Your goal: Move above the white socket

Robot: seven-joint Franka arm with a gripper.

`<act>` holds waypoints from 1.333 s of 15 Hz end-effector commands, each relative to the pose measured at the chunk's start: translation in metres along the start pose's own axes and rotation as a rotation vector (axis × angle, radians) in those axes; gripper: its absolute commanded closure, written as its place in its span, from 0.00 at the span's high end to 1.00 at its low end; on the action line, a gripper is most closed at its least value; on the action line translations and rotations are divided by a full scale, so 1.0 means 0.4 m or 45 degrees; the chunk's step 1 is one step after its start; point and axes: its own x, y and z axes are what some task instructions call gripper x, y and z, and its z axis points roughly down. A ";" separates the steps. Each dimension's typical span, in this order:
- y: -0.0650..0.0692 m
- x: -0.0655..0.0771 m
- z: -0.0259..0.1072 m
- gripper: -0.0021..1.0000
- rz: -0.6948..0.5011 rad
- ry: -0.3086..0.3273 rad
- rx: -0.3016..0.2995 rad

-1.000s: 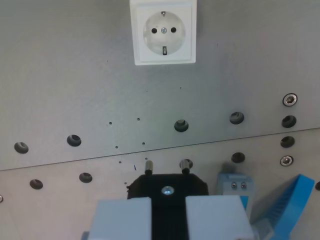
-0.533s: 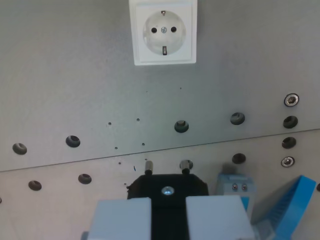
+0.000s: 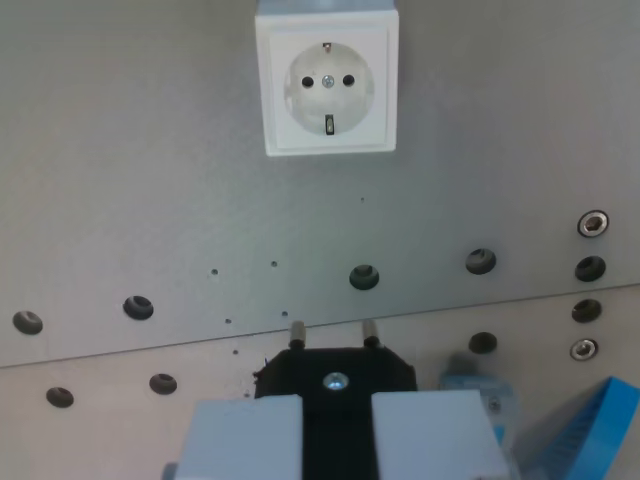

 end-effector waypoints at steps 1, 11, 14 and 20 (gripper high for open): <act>0.002 0.001 0.031 0.00 -0.028 0.097 -0.012; 0.006 0.012 0.119 0.00 -0.048 0.141 -0.025; 0.007 0.016 0.148 0.00 -0.055 0.151 -0.029; 0.011 0.028 0.207 0.00 -0.056 0.161 -0.036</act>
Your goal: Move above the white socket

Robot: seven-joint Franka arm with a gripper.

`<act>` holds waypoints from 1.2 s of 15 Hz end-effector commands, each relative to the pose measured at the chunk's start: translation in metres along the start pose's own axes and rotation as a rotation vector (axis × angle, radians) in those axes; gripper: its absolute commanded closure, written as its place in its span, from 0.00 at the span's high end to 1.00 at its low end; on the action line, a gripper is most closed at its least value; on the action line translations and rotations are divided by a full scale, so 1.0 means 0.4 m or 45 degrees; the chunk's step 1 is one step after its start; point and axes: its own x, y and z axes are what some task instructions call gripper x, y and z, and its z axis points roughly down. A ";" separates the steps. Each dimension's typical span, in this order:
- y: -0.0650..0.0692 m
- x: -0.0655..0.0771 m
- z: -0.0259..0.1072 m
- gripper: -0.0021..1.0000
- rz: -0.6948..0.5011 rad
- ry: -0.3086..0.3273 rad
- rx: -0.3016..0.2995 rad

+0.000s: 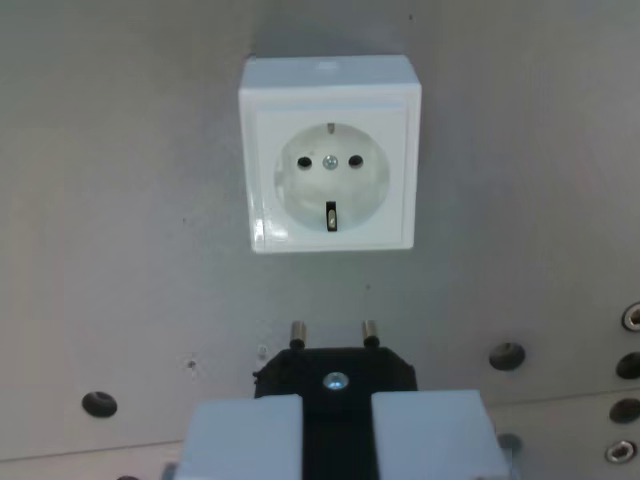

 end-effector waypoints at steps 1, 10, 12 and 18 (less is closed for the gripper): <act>0.010 -0.005 0.038 0.00 -0.034 0.158 -0.030; 0.014 0.007 0.102 0.00 -0.041 0.154 -0.036; 0.014 0.010 0.113 0.00 -0.043 0.153 -0.038; 0.015 0.016 0.139 0.00 -0.045 0.145 -0.039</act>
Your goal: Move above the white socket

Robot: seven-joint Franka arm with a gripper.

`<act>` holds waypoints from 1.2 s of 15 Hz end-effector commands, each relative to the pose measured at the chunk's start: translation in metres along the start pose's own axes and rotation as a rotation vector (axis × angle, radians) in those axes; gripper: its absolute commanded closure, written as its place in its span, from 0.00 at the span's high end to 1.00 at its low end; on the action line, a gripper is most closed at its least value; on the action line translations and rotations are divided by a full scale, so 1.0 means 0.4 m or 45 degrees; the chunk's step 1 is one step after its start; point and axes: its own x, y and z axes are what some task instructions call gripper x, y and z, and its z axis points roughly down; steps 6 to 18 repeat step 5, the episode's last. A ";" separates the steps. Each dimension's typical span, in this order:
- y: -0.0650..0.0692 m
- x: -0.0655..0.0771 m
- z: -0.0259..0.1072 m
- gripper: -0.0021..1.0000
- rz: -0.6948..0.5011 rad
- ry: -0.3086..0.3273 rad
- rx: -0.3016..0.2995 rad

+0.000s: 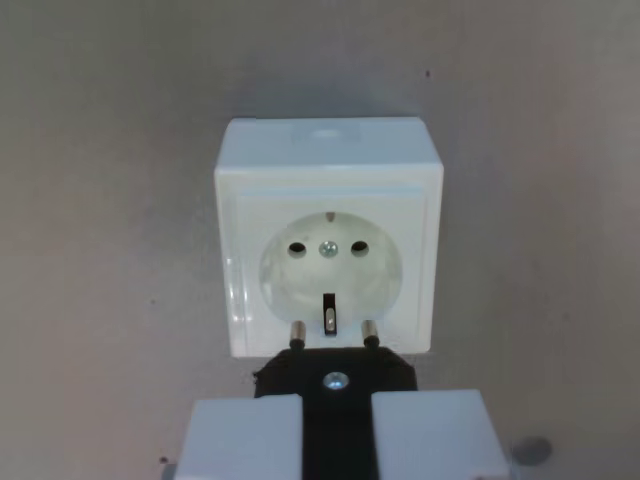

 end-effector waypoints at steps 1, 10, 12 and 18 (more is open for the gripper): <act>0.011 -0.003 0.022 0.00 -0.030 0.119 -0.032; 0.010 0.000 0.029 0.00 -0.029 0.112 -0.032; 0.010 0.000 0.029 0.00 -0.029 0.112 -0.032; 0.010 0.000 0.029 0.00 -0.029 0.112 -0.032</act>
